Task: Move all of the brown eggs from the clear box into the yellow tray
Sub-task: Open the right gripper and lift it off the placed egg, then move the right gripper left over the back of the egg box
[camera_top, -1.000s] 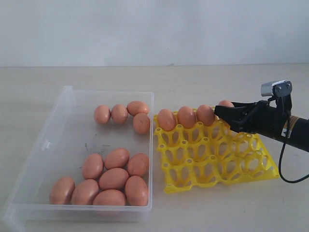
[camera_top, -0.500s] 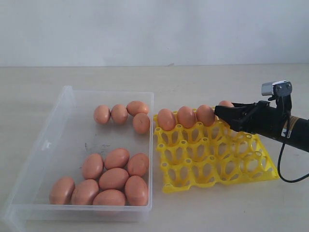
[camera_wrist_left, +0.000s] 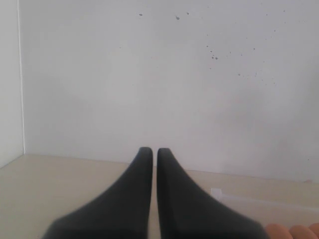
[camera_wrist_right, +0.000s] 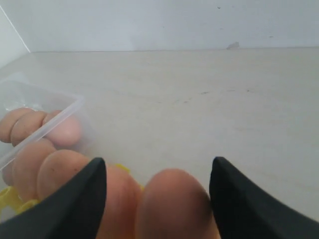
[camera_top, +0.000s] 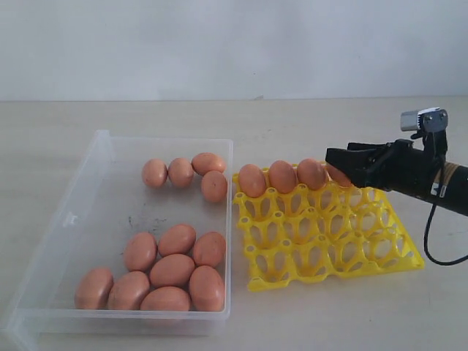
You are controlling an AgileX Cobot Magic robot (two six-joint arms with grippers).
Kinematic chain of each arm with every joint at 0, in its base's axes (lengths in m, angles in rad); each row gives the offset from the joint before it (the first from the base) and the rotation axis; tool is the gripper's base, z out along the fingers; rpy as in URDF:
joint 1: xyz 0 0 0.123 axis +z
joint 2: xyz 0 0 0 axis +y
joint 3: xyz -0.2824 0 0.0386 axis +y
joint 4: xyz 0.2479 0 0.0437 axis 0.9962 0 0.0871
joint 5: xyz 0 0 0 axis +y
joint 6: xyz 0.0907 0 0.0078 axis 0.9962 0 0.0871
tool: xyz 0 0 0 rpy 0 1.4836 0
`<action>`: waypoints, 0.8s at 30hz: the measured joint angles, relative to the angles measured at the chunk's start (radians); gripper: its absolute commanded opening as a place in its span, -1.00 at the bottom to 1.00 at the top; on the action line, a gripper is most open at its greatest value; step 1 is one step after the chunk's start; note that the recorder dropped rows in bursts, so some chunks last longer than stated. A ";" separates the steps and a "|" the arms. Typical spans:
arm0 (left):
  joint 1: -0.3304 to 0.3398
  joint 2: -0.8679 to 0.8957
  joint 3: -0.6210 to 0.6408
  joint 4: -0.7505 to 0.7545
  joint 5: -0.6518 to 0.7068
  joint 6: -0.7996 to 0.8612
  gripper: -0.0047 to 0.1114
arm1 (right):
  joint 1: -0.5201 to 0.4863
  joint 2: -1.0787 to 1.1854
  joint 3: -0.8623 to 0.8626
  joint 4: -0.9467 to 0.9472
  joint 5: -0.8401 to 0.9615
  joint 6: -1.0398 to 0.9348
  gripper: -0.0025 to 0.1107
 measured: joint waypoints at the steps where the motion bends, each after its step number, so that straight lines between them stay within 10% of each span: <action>1: 0.000 0.000 0.000 0.000 0.000 0.000 -0.85 | 0.000 -0.008 0.000 -0.004 0.004 0.002 0.02; 4: 0.000 0.000 0.000 0.000 0.000 0.000 -0.85 | 0.000 -0.039 0.000 -0.016 0.052 0.008 -0.15; 7: 0.000 0.000 0.000 0.000 0.000 0.000 -0.85 | -0.002 -0.077 0.000 -0.063 0.119 0.019 -0.97; 18: 0.000 0.000 0.000 0.000 0.000 0.000 -0.85 | 0.019 -0.323 0.002 -0.188 0.126 0.177 -0.96; 24: 0.000 0.000 0.000 0.000 0.000 0.000 -0.85 | 0.285 -0.431 -0.028 -0.209 0.400 0.155 -0.96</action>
